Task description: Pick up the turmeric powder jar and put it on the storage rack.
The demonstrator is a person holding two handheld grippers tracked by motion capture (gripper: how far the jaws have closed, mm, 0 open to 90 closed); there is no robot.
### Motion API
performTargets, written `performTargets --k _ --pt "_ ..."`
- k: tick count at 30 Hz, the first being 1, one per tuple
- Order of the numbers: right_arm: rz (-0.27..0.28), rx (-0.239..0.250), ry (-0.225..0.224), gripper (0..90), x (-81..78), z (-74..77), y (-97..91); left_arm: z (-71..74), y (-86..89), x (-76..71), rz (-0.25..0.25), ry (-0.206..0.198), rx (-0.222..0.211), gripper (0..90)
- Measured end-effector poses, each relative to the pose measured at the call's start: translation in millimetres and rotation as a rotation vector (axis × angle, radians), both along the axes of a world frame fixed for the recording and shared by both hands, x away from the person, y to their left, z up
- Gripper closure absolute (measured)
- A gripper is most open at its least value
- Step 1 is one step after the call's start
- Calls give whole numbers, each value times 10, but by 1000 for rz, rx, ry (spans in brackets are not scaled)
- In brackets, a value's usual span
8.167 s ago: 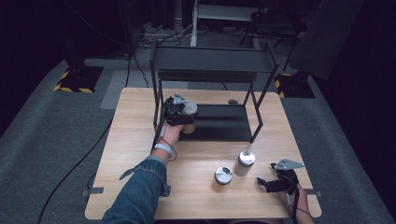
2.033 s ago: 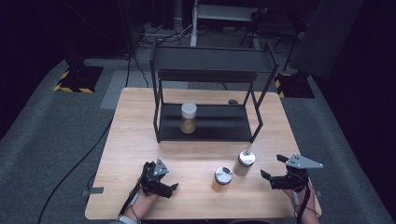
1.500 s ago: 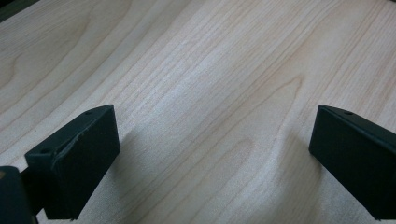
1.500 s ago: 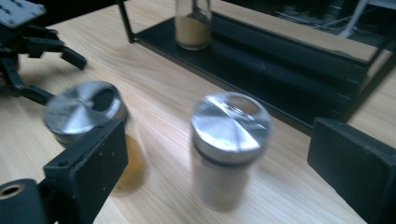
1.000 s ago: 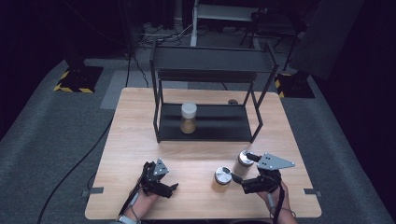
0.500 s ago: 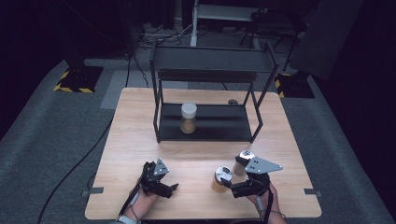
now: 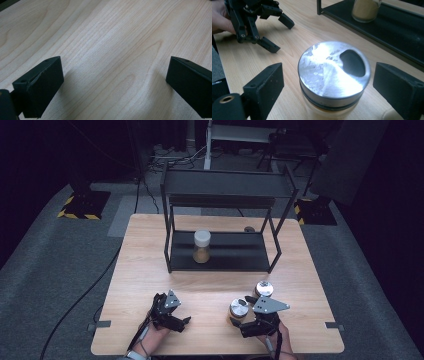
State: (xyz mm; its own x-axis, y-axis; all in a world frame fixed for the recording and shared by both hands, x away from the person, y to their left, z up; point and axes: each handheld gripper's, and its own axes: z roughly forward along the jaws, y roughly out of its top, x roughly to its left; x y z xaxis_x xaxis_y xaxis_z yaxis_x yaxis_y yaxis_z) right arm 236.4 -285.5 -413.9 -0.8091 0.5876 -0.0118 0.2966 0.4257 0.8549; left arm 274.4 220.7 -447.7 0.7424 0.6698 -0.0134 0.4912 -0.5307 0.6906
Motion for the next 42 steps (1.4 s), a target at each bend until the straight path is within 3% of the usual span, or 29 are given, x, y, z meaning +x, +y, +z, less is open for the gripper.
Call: performTargets --k 12,18,23,31,42 --pt "-14 -34 33 190 49 -221 99 0 2 1 -3 1 -1 8" --pt "-14 -54 32 269 51 -250 115 1 1 0 -1 2 0 8" --pt "-22 -39 38 308 62 -252 80 0 1 1 -3 0 0 8" --pt "-14 -56 33 311 81 -162 102 1 2 2 -4 0 1 7" --pt "-7 -53 17 311 137 207 131 4 -1 6 -8 1 4 2"
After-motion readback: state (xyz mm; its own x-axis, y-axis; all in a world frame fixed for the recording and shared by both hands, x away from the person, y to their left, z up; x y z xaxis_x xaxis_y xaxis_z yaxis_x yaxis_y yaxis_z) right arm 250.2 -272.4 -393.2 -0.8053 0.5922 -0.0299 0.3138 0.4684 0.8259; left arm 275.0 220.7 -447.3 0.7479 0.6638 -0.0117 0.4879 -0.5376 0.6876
